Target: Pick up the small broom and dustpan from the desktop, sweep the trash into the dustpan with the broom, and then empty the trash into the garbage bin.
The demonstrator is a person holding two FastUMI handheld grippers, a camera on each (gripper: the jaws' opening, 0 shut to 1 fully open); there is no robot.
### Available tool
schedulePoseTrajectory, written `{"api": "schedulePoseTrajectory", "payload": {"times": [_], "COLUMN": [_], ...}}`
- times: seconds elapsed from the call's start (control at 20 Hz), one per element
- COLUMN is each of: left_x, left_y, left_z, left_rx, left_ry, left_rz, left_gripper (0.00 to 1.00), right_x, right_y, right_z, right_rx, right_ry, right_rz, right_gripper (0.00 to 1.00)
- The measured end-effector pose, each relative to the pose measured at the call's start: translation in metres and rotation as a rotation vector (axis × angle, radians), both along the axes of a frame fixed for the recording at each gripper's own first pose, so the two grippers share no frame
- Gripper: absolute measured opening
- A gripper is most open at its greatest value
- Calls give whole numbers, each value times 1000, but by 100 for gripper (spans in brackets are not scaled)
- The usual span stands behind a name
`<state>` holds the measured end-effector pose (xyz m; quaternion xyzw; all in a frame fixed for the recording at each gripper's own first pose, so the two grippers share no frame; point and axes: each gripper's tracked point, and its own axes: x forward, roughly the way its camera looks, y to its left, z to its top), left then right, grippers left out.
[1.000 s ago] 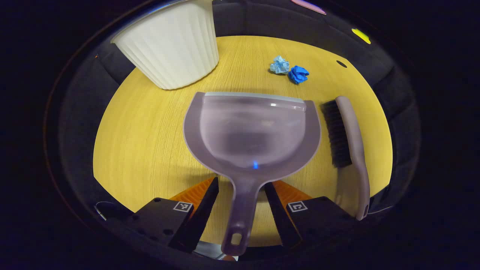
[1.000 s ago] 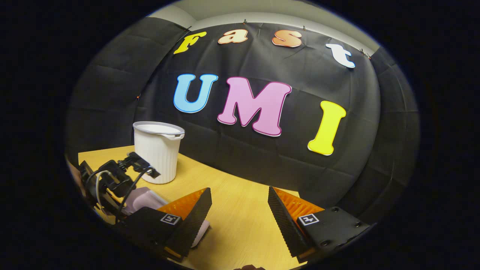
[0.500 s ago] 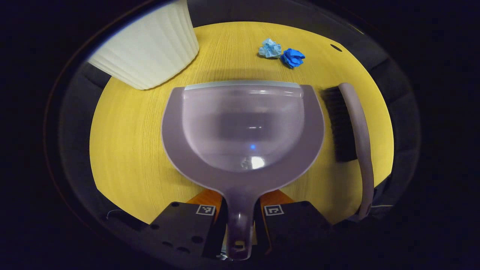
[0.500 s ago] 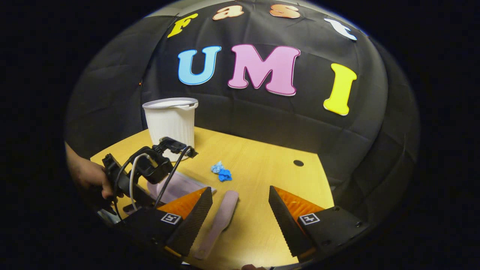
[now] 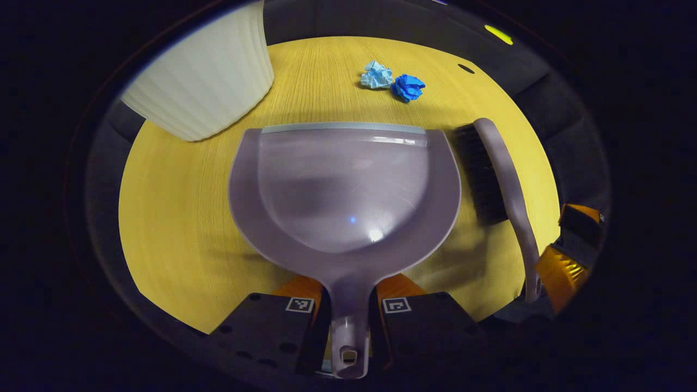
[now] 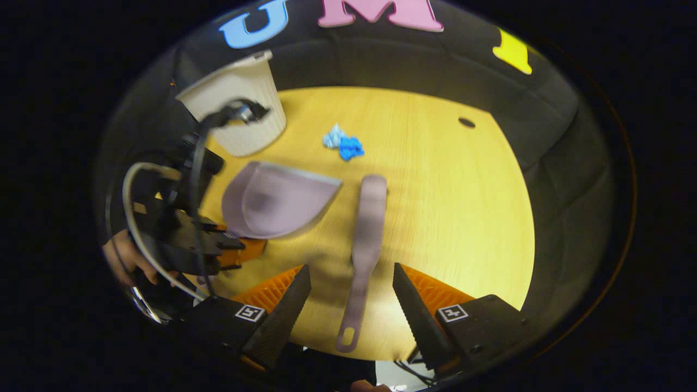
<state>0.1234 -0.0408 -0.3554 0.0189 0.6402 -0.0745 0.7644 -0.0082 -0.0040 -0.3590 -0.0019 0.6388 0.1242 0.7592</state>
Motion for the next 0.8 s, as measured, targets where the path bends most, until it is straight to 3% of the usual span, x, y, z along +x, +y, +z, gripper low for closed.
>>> {"api": "schedulePoseTrajectory", "payload": {"times": [0.15, 0.35, 0.4, 0.5, 0.7, 0.8], "left_x": [2, 3, 4, 4, 4, 4], "left_y": [1, 2, 2, 3, 3, 3], "left_z": [1, 3, 3, 4, 4, 4], "left_rx": [-38, -80, -87, -100, -111, -109], "left_ry": [-21, -30, -29, -29, -22, -17], "left_rz": [-9, -10, -15, -19, -27, -39], "left_gripper": [29, 29, 29, 29, 29, 29], "right_x": [-3, -13, -12, -11, -13, -9], "right_y": [-6, -16, -23, -33, -41, -34], "right_z": [-5, -1, -6, -10, -21, -25], "right_rx": [-73, -130, -157, -186, -187, -158], "right_ry": [139, 301, 322, 341, 389, 389], "right_rz": [0, -144, -158, -171, -187, -151], "right_gripper": [99, 96, 99, 94, 46, 39]}}
